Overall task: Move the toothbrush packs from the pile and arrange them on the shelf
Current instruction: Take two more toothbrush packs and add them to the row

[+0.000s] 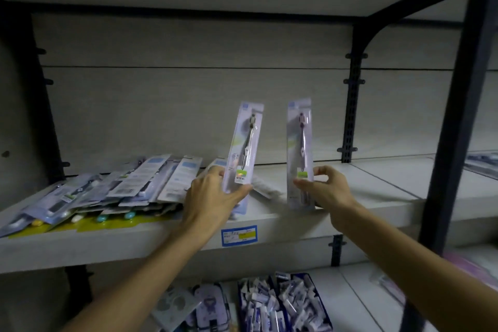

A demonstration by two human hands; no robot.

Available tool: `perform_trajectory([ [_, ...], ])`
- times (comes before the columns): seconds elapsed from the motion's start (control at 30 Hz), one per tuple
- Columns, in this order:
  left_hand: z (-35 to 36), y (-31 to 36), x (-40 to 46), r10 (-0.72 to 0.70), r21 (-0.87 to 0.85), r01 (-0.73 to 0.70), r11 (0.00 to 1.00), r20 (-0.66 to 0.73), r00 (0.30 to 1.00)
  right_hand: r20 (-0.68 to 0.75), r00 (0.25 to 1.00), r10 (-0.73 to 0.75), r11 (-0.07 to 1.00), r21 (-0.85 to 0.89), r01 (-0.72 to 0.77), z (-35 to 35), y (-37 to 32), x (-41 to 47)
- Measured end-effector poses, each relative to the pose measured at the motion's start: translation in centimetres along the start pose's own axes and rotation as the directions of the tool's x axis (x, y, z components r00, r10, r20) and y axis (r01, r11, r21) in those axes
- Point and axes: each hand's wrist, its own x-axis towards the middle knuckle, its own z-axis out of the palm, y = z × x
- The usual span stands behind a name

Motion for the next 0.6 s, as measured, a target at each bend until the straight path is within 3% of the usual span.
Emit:
perform_trajectory([
  [0.07,0.7,0.9,-0.8,-0.008,-0.108,0.01,0.994,0.018,1.0,-0.033,0.999,-0.018,1.0,0.013,0.018,-1.3,0.0,-0.8],
  [0.6,9.3,13.3,-6.1,0.146,-0.175,-0.132,0.976,0.07,0.987,-0.032,0.998,-0.052,0.995,-0.09,0.049,-18.3,0.7,-5.6],
])
